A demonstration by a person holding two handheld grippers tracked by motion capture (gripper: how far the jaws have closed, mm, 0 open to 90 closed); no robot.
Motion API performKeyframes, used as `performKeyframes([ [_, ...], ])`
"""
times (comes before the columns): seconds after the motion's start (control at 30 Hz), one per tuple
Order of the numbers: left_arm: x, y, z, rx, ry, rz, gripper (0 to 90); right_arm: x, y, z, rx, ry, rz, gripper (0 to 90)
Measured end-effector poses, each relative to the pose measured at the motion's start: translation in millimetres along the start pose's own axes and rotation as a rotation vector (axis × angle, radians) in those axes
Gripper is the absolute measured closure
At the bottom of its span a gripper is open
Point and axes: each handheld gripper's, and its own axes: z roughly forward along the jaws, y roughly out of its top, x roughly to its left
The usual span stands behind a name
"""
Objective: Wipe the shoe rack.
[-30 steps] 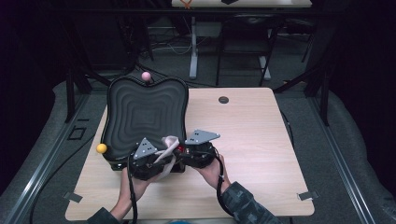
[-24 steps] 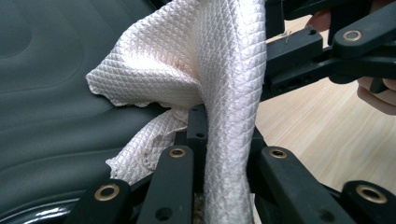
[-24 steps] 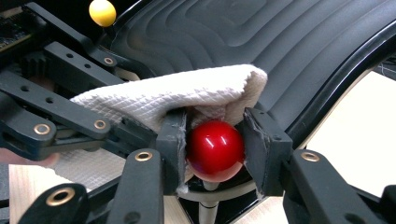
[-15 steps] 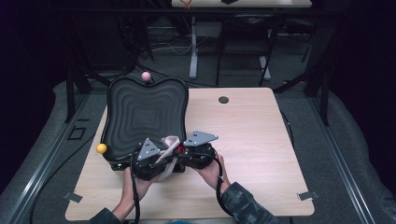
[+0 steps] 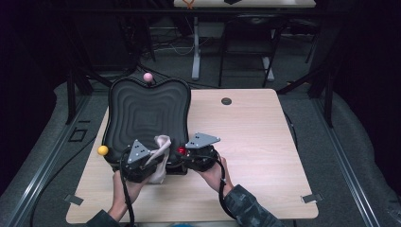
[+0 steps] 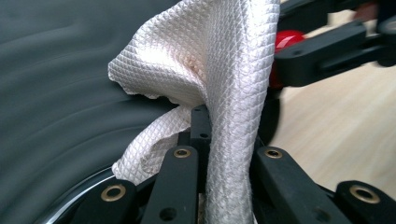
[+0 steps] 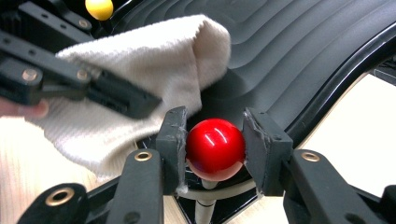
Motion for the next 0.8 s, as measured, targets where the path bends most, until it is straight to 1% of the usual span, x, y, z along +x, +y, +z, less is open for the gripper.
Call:
performKeyframes([
  [0.07,5.8,-1.7,-1.6,-0.001,0.016,-0.012,83.3,0.1,0.0,0.1,0.0,0.0,-0.001,60.7],
  [0.13,11.3,-3.2,-3.7,0.003,0.011,-0.038,83.3,0.1,-0.1,0.1,0.001,-0.003,-0.003,60.7],
  [0.2,13.0,-4.4,-5.2,0.01,0.022,-0.032,83.3,0.0,-0.1,0.1,0.002,-0.002,-0.004,60.6],
  [0.27,14.3,-5.7,-6.1,0.013,0.028,-0.038,83.3,0.1,-0.2,0.3,0.0,-0.001,-0.003,60.6],
  [0.33,16.2,-7.7,-7.9,0.024,0.038,-0.032,83.3,0.4,-0.1,0.3,0.002,-0.004,-0.004,60.6],
  [0.37,17.6,-8.8,-9.5,0.033,0.05,-0.027,83.3,0.5,-0.2,0.3,0.002,-0.004,-0.004,60.6],
  [0.6,33.2,-17.1,-19.2,0.043,0.091,-0.067,83.3,1.2,-0.5,0.5,0.003,-0.009,-0.009,60.5],
  [0.8,42.8,-23.1,-27.3,0.043,0.121,-0.094,83.2,1.7,-0.8,0.9,0.0,-0.013,-0.012,60.4],
])
